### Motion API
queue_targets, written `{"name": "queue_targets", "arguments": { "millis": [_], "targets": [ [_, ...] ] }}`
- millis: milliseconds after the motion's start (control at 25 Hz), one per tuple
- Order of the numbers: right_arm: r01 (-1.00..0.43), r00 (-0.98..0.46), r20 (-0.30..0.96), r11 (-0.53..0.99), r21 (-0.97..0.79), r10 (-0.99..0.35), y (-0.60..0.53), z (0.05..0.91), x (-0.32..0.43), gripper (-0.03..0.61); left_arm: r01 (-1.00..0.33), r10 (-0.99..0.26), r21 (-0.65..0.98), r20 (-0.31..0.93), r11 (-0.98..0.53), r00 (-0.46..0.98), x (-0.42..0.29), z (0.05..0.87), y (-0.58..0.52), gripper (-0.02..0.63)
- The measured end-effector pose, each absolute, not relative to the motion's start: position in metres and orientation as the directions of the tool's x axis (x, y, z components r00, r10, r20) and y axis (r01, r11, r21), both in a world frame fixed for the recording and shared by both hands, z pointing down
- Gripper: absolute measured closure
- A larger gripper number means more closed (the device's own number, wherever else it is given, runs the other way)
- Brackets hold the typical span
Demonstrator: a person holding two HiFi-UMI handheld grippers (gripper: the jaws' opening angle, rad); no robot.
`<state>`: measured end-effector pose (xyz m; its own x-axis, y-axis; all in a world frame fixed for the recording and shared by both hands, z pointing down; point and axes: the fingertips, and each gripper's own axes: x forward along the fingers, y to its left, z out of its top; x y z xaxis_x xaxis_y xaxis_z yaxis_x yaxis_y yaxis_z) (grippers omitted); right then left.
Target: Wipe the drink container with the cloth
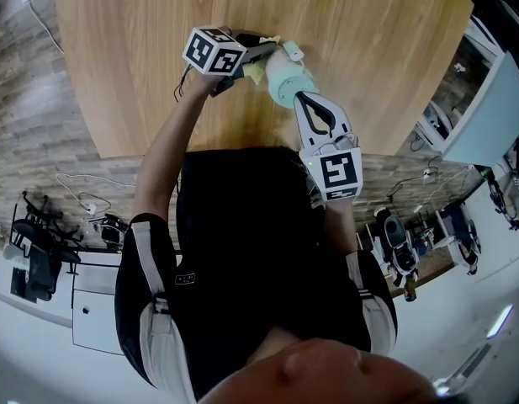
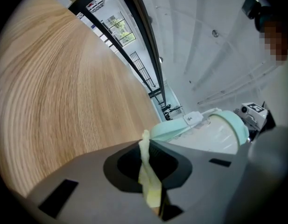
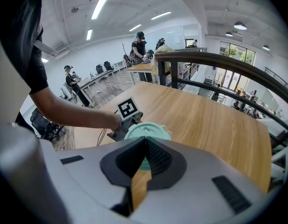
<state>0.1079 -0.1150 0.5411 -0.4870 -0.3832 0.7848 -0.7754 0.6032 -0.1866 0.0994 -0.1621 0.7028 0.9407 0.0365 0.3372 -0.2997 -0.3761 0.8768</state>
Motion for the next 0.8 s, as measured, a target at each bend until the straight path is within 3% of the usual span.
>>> {"name": "queue_targets", "arguments": {
  "millis": [400,800],
  "targets": [
    [-0.766,-0.489,0.786,0.617,-0.18,-0.378,-0.115,0.543,0.108,0.546,-0.246,-0.032,0.882,0.255,-0.402,0.966,0.094,0.644,-0.165,0.572],
    [-0.76,-0.477,0.789,0.632,-0.149,-0.387,-0.114,0.545,0.111,0.546,-0.268,-0.324,0.916,0.167,-0.298,0.931,0.066,0.592,-0.149,0.573]
  ]
}}
